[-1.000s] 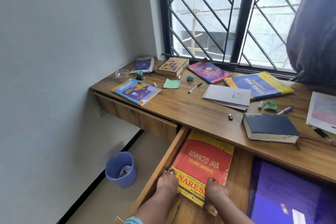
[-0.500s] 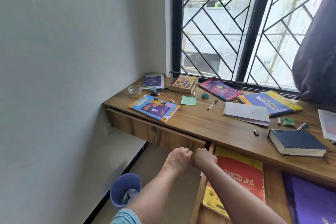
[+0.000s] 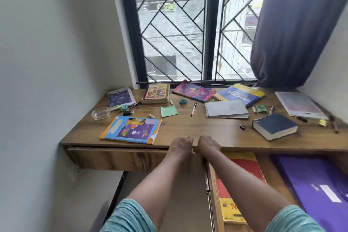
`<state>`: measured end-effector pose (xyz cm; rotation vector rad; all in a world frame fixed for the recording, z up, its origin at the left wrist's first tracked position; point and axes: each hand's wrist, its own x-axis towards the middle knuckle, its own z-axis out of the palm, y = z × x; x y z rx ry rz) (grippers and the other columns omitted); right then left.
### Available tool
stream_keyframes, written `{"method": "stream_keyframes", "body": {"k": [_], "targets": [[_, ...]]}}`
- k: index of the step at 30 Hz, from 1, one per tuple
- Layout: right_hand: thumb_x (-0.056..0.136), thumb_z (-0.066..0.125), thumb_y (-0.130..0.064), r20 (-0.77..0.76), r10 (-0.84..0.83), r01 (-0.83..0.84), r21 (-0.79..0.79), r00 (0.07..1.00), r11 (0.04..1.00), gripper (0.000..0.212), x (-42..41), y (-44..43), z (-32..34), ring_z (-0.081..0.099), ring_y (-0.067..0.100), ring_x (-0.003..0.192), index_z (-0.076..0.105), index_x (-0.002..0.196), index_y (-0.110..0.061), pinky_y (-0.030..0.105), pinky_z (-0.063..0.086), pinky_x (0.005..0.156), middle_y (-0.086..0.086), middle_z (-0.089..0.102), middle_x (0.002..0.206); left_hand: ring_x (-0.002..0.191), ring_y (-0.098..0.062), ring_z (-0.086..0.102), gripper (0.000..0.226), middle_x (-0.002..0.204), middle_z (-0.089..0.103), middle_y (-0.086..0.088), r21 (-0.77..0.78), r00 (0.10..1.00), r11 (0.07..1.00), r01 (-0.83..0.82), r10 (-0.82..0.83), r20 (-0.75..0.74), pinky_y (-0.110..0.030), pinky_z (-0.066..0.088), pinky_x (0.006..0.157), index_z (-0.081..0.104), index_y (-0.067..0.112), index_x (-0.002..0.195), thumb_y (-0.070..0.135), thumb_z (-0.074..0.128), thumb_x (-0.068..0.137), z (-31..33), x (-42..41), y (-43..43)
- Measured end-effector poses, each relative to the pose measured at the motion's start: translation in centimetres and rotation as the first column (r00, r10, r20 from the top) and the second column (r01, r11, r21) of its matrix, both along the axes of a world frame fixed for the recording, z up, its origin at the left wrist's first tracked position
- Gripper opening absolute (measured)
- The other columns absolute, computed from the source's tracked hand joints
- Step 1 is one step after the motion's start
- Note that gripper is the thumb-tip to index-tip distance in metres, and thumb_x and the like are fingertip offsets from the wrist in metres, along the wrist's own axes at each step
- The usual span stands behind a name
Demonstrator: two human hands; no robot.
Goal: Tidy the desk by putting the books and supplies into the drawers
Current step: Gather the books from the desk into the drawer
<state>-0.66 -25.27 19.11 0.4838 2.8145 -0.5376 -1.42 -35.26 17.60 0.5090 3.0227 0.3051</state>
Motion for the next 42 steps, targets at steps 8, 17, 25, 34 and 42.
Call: {"method": "stream_keyframes", "body": {"k": [8, 17, 25, 34, 42], "targets": [[0.089, 0.059, -0.023, -0.032, -0.217, 0.215, -0.051, 0.976, 0.975, 0.037, -6.4, 4.5, 0.7, 0.055, 0.026, 0.120, 0.055, 0.125, -0.014, 0.032, 0.047, 0.092, 0.006, 0.054, 0.132, 0.118, -0.035, 0.054, 0.044, 0.132, 0.054, -0.017, -0.003, 0.997, 0.998, 0.069, -0.069, 0.038, -0.040, 0.048, 0.098, 0.046, 0.013, 0.136, 0.012, 0.040, 0.093, 1.4, -8.8, 4.1], [0.085, 0.058, -0.015, -0.132, -0.390, 0.371, -0.149, 0.911, 0.917, 0.015, -12.0, 15.1, 0.2, 0.059, 0.032, 0.108, 0.055, 0.097, -0.007, 0.031, 0.049, 0.080, 0.020, 0.061, 0.117, 0.123, -0.032, 0.051, 0.043, 0.132, 0.054, -0.019, 0.088, 0.991, 0.995, 0.040, -0.050, 0.121, -0.035, 0.044, 0.098, 0.051, 0.008, 0.132, 0.006, 0.037, 0.092, 1.9, -19.7, 9.6], [0.087, 0.060, -0.017, -0.217, -0.534, 0.488, -0.232, 0.817, 0.841, 0.038, -24.4, 23.0, -1.7, 0.054, 0.037, 0.115, 0.055, 0.120, -0.001, 0.035, 0.044, 0.085, 0.022, 0.059, 0.122, 0.132, -0.037, 0.041, 0.040, 0.143, 0.043, -0.023, 0.231, 0.971, 0.972, -0.050, -0.007, 0.241, -0.038, 0.034, 0.107, 0.043, -0.003, 0.136, 0.014, 0.028, 0.102, 0.9, -33.6, 17.8], [0.093, 0.057, -0.025, -0.149, -0.653, 0.608, -0.260, 0.742, 0.750, 0.064, -36.4, 29.1, -6.1, 0.042, 0.036, 0.130, 0.029, 0.141, 0.006, 0.038, 0.037, 0.100, 0.024, 0.041, 0.142, 0.114, -0.033, 0.059, 0.034, 0.125, 0.060, -0.018, 0.364, 0.945, 0.910, -0.200, 0.081, 0.317, -0.034, 0.047, 0.085, 0.053, 0.001, 0.127, 0.004, 0.036, 0.099, -3.2, -42.8, 23.5], [0.092, 0.050, -0.014, -0.076, -0.810, 0.772, -0.265, 0.581, 0.578, 0.043, -41.0, 31.2, -8.2, 0.051, 0.035, 0.122, 0.043, 0.131, 0.000, 0.043, 0.044, 0.100, 0.017, 0.051, 0.134, 0.107, -0.034, 0.061, 0.026, 0.120, 0.059, -0.021, 0.350, 0.959, 0.919, -0.181, 0.086, 0.270, -0.034, 0.049, 0.082, 0.059, -0.002, 0.115, 0.010, 0.050, 0.094, -6.1, -45.6, 24.6]]}}
